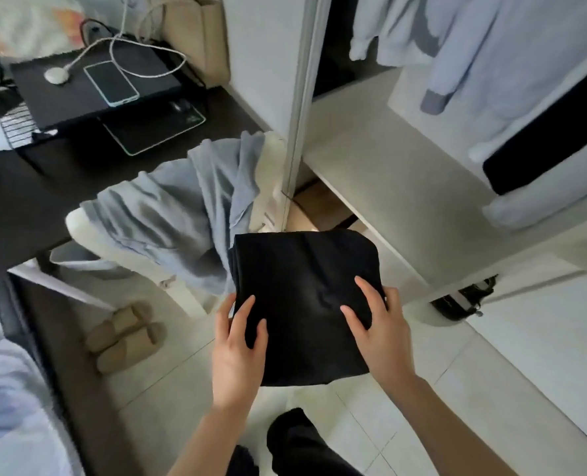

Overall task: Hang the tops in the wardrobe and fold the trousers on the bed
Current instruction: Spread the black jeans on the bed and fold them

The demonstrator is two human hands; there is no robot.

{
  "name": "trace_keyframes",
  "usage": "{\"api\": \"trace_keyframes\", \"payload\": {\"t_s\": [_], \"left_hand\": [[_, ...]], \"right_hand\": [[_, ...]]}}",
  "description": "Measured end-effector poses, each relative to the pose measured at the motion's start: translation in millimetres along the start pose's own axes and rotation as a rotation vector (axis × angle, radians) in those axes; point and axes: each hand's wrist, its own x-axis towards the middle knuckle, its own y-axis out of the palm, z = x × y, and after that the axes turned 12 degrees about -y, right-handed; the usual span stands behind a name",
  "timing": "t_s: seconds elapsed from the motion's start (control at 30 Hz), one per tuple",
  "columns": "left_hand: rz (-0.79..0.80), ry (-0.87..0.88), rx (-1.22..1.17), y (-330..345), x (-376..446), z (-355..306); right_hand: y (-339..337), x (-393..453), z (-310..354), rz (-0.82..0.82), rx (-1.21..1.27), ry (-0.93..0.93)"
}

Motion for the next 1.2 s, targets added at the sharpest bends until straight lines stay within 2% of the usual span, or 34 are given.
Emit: {"api": "trace_keyframes", "payload": {"t_s": [0.17,0.47,0.63,0.7,0.77,0.8,0.87,0.9,0.97,1.07,1.2], "left_hand": [[0.112,0.117,0.030,76.3,38.7,-38.2],[0.368,0.250,0.130,191.7,154.5,-103.1],[0.510,0.462,0.102,281.5,233.5,-160.9],[0.558,0.551,0.089,326.9,266.9,-180.5],[0.595,0.629,0.154,367.3,289.7,-187.1],[0.640,0.636,0.264,387.9,299.1,-184.8],[0.774,0.613,0.691,418.2,308.4,-170.0],[0.809,0.649,0.898,428.0,308.9,-159.3],[0.817,0.794,1.109,439.8,307.3,-137.9],[0.814,0.892,1.140,440.7,305.9,-117.1],[0.711,0.931,1.014,449.3,318.6,-120.0]], "right_hand": [[-11.0,22.0,-70.3,-0.056,-0.057,0.137],[16.6,101.0,-160.1,-0.121,-0.071,0.425],[25.7,164.1,-223.4,-0.249,-0.073,0.666],[37.2,186.7,-255.1,-0.397,-0.085,0.694],[52.8,204.3,-288.0,-0.432,-0.134,0.732],[65.9,209.2,-308.4,-0.366,-0.164,0.796],[86.3,211.9,-336.5,-0.099,-0.141,0.936],[94.5,210.7,-343.7,0.031,-0.072,0.985],[106.4,207.7,-346.3,0.208,0.050,1.022],[121.2,196.4,-339.7,0.321,0.002,0.951],[129.3,191.6,-340.2,0.329,-0.120,0.917]]}}
